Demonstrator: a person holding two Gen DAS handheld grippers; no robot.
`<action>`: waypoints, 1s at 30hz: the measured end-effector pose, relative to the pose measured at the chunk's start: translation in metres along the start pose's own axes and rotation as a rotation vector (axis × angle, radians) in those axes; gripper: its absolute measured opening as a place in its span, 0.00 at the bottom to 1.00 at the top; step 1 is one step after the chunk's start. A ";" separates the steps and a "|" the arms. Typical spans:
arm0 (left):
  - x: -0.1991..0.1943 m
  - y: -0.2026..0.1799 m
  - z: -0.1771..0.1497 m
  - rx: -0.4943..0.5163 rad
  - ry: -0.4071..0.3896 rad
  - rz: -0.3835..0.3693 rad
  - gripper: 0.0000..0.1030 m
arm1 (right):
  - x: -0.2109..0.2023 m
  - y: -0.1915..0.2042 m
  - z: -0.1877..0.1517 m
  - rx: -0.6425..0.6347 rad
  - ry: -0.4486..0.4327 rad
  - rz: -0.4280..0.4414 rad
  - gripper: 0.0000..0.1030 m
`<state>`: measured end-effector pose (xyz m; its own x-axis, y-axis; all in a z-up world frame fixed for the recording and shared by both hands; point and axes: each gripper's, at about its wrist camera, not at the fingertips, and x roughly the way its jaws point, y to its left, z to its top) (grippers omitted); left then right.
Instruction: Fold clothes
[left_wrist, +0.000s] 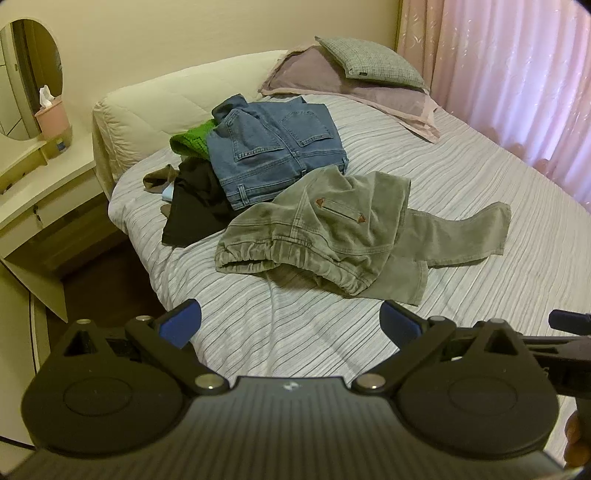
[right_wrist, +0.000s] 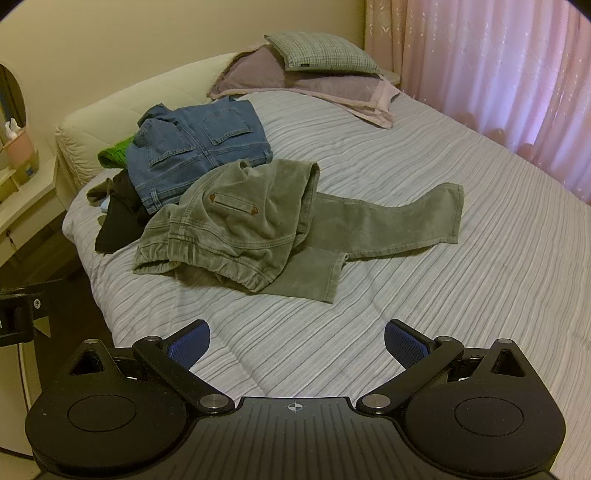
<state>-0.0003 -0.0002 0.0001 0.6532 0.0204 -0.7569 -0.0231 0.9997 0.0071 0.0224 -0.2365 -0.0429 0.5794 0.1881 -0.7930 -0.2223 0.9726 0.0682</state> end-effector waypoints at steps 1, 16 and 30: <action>0.000 0.000 0.000 0.000 0.000 0.000 0.99 | -0.001 -0.001 0.000 0.000 0.001 0.000 1.00; -0.005 -0.004 -0.004 0.002 0.000 -0.005 0.99 | -0.002 -0.003 -0.004 -0.010 -0.007 0.007 1.00; -0.009 -0.001 -0.009 0.000 0.010 0.011 0.99 | -0.006 -0.004 -0.002 -0.016 -0.009 0.020 1.00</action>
<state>-0.0128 -0.0017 0.0012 0.6453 0.0314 -0.7633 -0.0306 0.9994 0.0153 0.0183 -0.2419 -0.0395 0.5814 0.2091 -0.7863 -0.2468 0.9662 0.0744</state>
